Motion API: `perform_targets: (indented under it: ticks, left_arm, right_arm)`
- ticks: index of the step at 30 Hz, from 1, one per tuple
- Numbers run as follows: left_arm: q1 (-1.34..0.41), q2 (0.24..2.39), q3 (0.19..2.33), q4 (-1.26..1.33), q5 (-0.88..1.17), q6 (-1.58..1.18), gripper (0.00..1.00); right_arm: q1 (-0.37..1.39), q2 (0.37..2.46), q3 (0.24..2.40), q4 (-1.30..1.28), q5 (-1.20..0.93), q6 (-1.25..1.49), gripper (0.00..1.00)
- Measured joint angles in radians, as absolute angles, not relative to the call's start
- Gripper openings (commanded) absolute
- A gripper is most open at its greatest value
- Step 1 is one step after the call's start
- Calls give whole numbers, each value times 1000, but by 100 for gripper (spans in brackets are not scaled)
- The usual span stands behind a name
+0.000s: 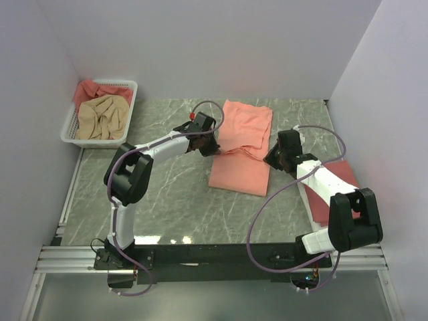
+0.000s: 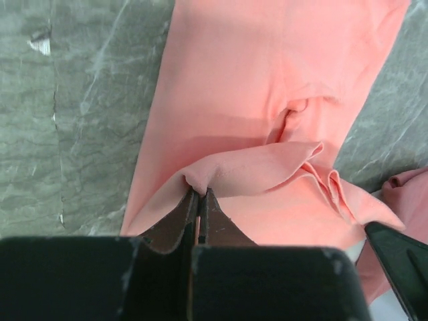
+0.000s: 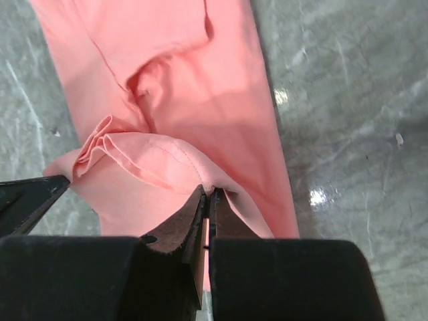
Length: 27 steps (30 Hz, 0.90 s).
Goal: Fold and stack the t-shirts
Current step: Fold the tshirt
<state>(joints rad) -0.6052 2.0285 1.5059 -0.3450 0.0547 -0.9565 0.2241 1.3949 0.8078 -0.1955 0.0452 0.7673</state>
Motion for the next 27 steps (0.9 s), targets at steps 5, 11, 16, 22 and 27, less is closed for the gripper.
perform_targets:
  ticks: [5,11,16,22,27]
  left_arm:
    - [-591,2047,1560,-359,57,-944,1]
    - [-569,2095,1607,-356,72,-928,1]
    - [-553,2122,1610,-352,93,-918,1]
    - [-545,2153,1652,-339,117,-909,1]
    - [-544,2177,1683,-335,121,-904,1]
  right_arm:
    - [196,1426,840,-177,14,764,0]
    - [167,1504,881,-168,-20,760,0]
    - [145,1551,900,-157,-51,759,0]
    - [121,1565,924,-156,-73,749,0]
    - [112,1591,938,-140,-88,747,0]
